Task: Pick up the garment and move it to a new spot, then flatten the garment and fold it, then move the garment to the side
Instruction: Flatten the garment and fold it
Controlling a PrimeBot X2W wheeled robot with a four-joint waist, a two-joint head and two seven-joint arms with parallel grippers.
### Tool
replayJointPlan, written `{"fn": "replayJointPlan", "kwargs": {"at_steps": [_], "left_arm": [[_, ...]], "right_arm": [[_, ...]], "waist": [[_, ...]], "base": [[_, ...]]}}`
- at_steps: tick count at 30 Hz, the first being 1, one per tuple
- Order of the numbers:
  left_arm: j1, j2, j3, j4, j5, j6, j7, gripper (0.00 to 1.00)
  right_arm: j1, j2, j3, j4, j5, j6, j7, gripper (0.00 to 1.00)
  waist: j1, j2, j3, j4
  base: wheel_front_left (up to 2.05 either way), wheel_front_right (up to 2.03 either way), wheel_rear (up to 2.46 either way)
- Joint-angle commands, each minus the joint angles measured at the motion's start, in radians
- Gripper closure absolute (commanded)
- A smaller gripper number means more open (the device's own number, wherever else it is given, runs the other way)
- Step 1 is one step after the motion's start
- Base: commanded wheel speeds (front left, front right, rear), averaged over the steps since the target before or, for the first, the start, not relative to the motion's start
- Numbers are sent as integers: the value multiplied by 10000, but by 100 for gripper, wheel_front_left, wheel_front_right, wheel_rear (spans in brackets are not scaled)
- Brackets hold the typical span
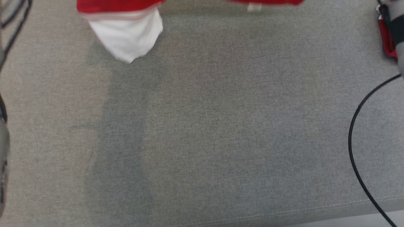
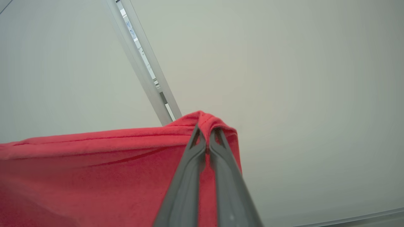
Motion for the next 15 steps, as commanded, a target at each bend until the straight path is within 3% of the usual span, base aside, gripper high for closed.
{"fn": "replayJointPlan", "kwargs": {"at_steps": [1,7,12,15], "left_arm": [[-737,-28,4,329,151,-15,-72,100],[-2966,-212,-410,1319,446,-24,-353,100],[-3486,-421,-854,1551,147,-25,-506,100],[-3159,-246,-1120,1667,-90,-26,-729,100]], "right_arm": [[-615,-16,-70,409,-87,-2,-87,100],[-2660,14,-13,1848,-236,-2,-278,100],[-3207,6,433,2223,-159,-2,-364,100],[-2982,-30,734,2261,19,0,-473,100]], "waist": [[-2,0,570,-334],[-2,0,857,-365],[-2,0,1225,-259],[-2,0,1442,-220]], "base": [[0,0,0],[0,0,0],[0,0,0],[0,0,0]]}}
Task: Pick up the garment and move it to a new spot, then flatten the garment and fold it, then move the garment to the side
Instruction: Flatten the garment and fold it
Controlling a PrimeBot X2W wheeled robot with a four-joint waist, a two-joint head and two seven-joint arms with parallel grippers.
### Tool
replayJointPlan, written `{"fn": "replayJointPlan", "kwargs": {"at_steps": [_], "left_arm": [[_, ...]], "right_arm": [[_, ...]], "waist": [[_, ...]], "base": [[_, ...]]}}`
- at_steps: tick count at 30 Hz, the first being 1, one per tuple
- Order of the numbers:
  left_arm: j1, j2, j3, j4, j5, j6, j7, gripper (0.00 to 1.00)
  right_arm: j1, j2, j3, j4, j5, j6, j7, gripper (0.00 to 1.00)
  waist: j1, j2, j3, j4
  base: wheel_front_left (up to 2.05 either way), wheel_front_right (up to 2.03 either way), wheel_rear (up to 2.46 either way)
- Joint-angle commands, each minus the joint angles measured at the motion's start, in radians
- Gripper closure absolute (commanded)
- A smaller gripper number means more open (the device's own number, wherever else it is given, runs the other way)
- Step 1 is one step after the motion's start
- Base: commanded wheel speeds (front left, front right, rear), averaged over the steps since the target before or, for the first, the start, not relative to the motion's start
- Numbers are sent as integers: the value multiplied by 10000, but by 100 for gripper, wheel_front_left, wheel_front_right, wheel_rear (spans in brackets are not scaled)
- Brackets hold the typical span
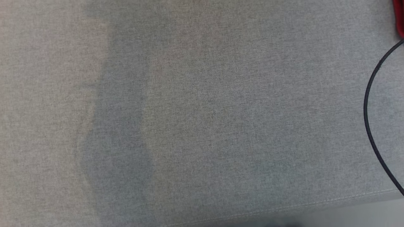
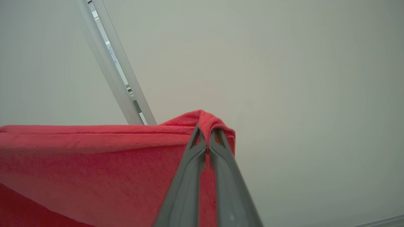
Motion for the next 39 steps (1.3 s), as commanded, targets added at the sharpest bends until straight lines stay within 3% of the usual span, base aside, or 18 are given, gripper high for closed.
{"fn": "replayJointPlan", "kwargs": {"at_steps": [1,7,9,13,17,26,32,39], "left_arm": [[417,67,-8,86,-245,-24,-134,100],[2376,364,-623,-668,-829,-27,-679,100],[3953,617,-772,-1417,-1194,-27,-916,100],[6216,917,-557,-2523,-1216,9,-1070,100],[8738,955,284,-4178,-850,476,-1066,100],[14310,372,1684,-7337,68,1387,-1057,100],[16838,43,1546,-8127,335,1411,-1058,100],[18553,-201,1418,-8493,346,1600,-1058,100]], "right_arm": [[310,-2,163,-28,119,2,-105,100],[1993,-183,1300,-1107,699,2,-572,100],[3427,-489,1825,-2023,1252,2,-728,100],[5477,-1047,2475,-3355,1747,2,-861,100],[7481,-1547,2656,-4537,2028,2,-927,100],[11440,-1616,2134,-6335,1715,2,-923,100],[13537,-1626,1634,-6867,1021,2,-921,100],[15402,-1624,903,-7352,164,2,-922,100]], "waist": [[-1,-1,192,58],[-1,-1,-50,-35],[-1,-1,-351,13],[-1,-1,-880,-6],[-1,-1,-1325,22],[-1,-1,-2161,-5],[-1,-1,-2774,121],[-1,-1,-3315,227]], "base": [[0,0,0],[0,0,0],[0,0,0],[0,0,0],[0,0,0],[0,0,0],[0,0,0],[0,0,0]]}}
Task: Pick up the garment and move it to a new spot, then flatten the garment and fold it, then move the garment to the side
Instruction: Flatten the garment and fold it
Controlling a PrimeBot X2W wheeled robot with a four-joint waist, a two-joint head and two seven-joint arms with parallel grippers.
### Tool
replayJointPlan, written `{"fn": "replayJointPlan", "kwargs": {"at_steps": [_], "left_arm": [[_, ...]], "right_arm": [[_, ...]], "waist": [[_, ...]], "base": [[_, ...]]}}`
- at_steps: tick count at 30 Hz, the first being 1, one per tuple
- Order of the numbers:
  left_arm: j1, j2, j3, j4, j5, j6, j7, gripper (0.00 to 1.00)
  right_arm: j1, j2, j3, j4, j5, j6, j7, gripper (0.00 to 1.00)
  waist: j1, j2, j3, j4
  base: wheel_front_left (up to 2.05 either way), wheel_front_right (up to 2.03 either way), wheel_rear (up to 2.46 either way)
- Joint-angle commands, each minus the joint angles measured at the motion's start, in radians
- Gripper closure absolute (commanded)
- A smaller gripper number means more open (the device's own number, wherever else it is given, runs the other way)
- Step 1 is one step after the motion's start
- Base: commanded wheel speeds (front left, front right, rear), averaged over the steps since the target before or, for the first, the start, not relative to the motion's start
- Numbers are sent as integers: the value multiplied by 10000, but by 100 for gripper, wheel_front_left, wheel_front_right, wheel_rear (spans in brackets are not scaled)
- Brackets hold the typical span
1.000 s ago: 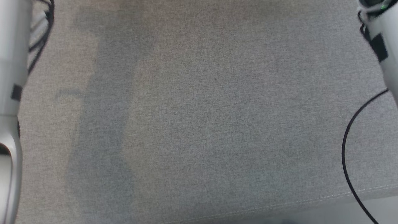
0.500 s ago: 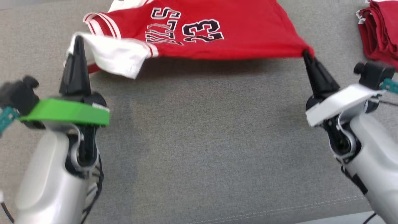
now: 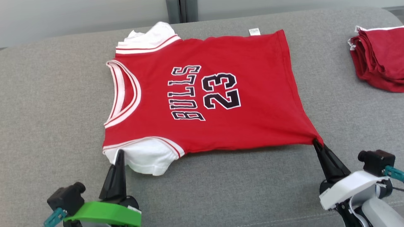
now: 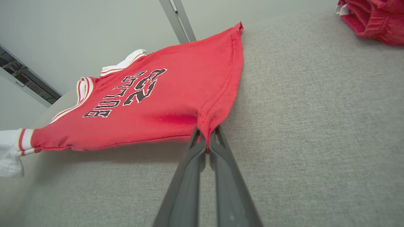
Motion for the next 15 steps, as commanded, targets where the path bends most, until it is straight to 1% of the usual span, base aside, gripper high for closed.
{"fn": "replayJointPlan", "kwargs": {"at_steps": [1,6,9,15], "left_arm": [[375,8,44,-80,-21,83,2,100],[1032,55,-215,-185,118,154,32,100],[1345,95,-267,-292,55,185,77,100],[1440,79,-500,-277,57,94,214,100]], "right_arm": [[387,-9,-167,-60,-117,2,-25,100],[1390,54,-668,-262,-476,2,101,100],[2009,240,-1098,-368,-530,2,279,100],[2395,589,-1504,-462,-766,2,733,100]], "waist": [[1,-1,-308,79],[1,-1,-505,143],[1,-1,-611,171],[1,-1,-777,114]], "base": [[0,0,0],[0,0,0],[0,0,0],[0,0,0]]}}
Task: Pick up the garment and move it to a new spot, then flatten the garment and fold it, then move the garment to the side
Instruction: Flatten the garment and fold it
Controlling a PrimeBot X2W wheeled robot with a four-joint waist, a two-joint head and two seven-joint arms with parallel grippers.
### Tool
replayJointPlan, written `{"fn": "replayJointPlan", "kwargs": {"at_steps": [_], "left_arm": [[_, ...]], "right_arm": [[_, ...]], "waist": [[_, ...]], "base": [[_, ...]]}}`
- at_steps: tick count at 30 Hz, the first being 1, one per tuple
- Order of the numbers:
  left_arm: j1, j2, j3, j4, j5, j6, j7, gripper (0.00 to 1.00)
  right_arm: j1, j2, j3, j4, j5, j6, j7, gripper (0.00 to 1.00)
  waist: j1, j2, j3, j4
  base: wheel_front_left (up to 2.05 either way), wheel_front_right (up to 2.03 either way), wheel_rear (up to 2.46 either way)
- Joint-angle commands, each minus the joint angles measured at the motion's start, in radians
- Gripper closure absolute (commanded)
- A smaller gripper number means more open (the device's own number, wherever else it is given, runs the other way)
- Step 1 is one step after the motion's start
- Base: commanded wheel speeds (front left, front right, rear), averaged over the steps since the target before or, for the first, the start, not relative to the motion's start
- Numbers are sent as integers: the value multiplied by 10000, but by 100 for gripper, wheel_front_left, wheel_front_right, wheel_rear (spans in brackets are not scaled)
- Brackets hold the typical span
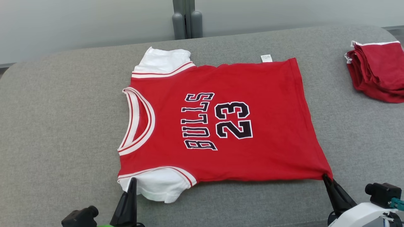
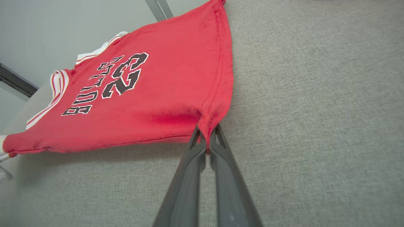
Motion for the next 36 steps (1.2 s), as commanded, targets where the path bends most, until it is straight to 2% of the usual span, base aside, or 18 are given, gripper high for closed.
{"fn": "replayJointPlan", "kwargs": {"at_steps": [1,14,20,30,31,33,34,35,36], "left_arm": [[-51,89,-29,68,123,-45,39,100],[-1975,615,-101,806,411,-485,627,100],[-3420,696,-207,1727,571,-812,909,100],[-5419,547,-378,3914,708,-1302,873,100],[-5613,499,-414,4137,729,-1358,808,100],[-5881,416,-481,4529,745,-1442,653,100],[-6003,386,-499,4698,774,-1459,540,100],[-6114,337,-528,4916,786,-1496,441,88],[-6203,276,-568,5135,812,-1536,345,44]], "right_arm": [[113,59,-78,-33,-112,2,124,100],[-816,267,-407,-21,-390,2,1162,100],[-1776,314,-270,105,-599,2,1673,100],[-3483,460,-213,1173,-593,2,2165,100],[-3650,487,-239,1287,-600,2,2060,89],[-3875,564,-375,1543,-591,2,1784,51],[-3956,574,-391,1674,-647,2,1664,0],[-4048,616,-449,1813,-701,2,1435,0],[-4107,664,-458,1956,-732,2,1281,0]], "waist": [[1,0,-55,-36],[1,0,231,-229],[1,0,623,-269],[1,0,1095,-278],[1,0,1132,-268],[1,0,1155,-259],[1,0,1160,-251],[1,0,1159,-240],[1,0,1146,-226]], "base": [[0,0,0],[0,0,0],[0,0,0],[0,0,0],[0,0,0],[0,0,0],[0,0,0],[0,0,0],[0,0,0]]}}
